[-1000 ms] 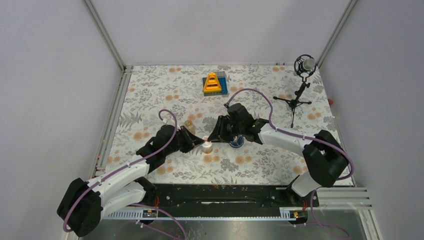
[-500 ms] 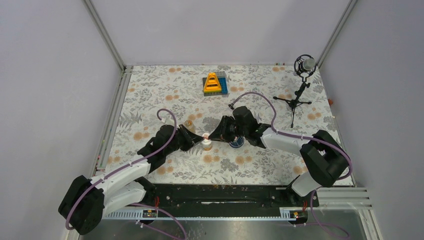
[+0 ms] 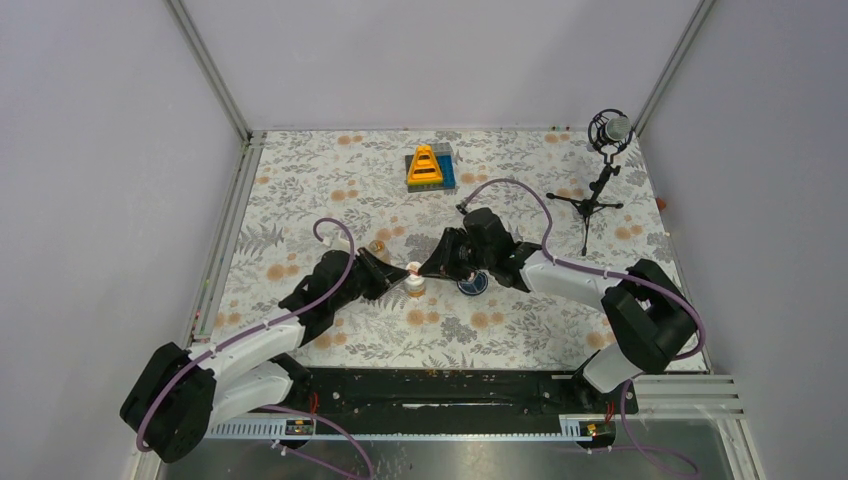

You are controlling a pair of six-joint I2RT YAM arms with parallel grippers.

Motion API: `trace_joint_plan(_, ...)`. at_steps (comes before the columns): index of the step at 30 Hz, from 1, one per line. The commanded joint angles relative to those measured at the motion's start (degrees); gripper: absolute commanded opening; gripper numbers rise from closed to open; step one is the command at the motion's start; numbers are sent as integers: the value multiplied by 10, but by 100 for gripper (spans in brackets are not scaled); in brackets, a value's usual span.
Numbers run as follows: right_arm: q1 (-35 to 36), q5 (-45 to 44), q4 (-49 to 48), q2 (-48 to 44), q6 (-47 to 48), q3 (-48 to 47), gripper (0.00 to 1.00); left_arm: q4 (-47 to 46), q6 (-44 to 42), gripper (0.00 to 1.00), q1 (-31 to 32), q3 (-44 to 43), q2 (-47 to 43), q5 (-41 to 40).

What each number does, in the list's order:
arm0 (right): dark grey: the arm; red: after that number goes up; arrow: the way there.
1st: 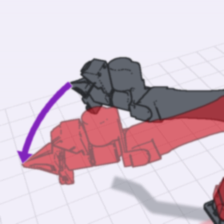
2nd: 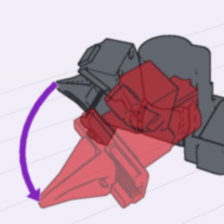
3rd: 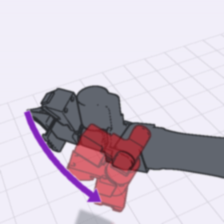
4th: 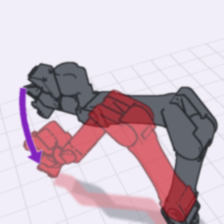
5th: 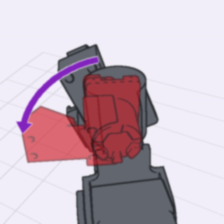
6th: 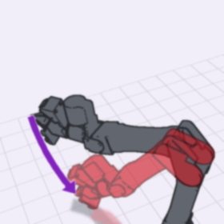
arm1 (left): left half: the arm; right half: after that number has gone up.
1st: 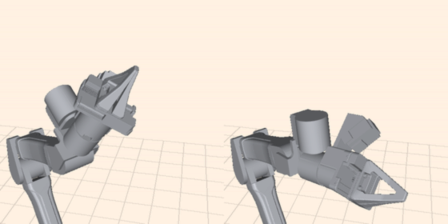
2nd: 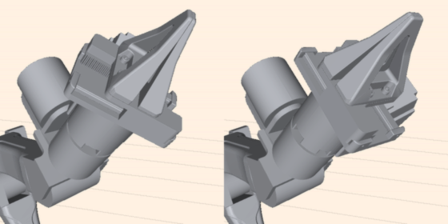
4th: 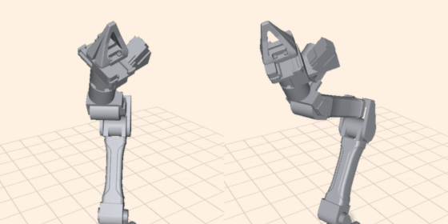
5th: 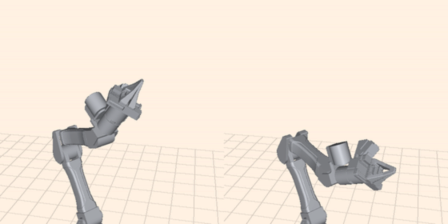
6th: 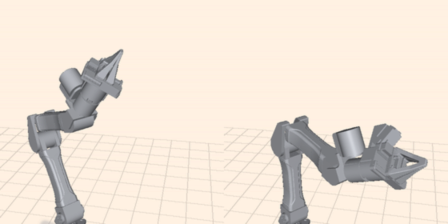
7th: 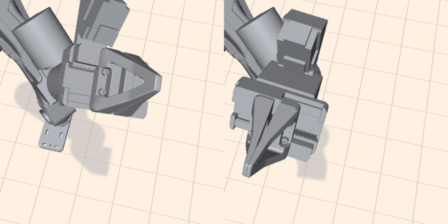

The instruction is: Sort the pills into containers

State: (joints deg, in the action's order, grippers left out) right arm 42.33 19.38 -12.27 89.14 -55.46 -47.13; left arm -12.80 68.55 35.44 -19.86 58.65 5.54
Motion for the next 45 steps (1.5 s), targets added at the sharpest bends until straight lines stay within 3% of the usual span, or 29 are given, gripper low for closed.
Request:
trace_joint_plan(1,20,-9,79,6,38,-51,25,56,-7,0,7,11,16,1)
trace_joint_plan(6,19,-36,142,15,66,-89,29,71,-22,16,3,-10,11,-7)
trace_joint_plan(15,19,-62,179,26,97,-114,36,111,-60,33,-8,-37,-15,-46)
trace_joint_plan(21,19,-56,183,33,111,-128,41,53,-58,48,-17,-26,-17,-41)
trace_joint_plan(27,18,-53,181,32,115,-134,42,2,-52,53,-20,-19,-15,-31)
trace_joint_plan(32,17,-43,172,36,111,-133,42,-5,-51,50,-23,-29,10,-20)
trace_joint_plan(43,15,-25,150,46,95,-121,41,-35,-47,15,-25,-4,64,32)
trace_joint_plan(45,14,-25,140,48,87,-114,40,-38,-47,13,-25,4,67,44)
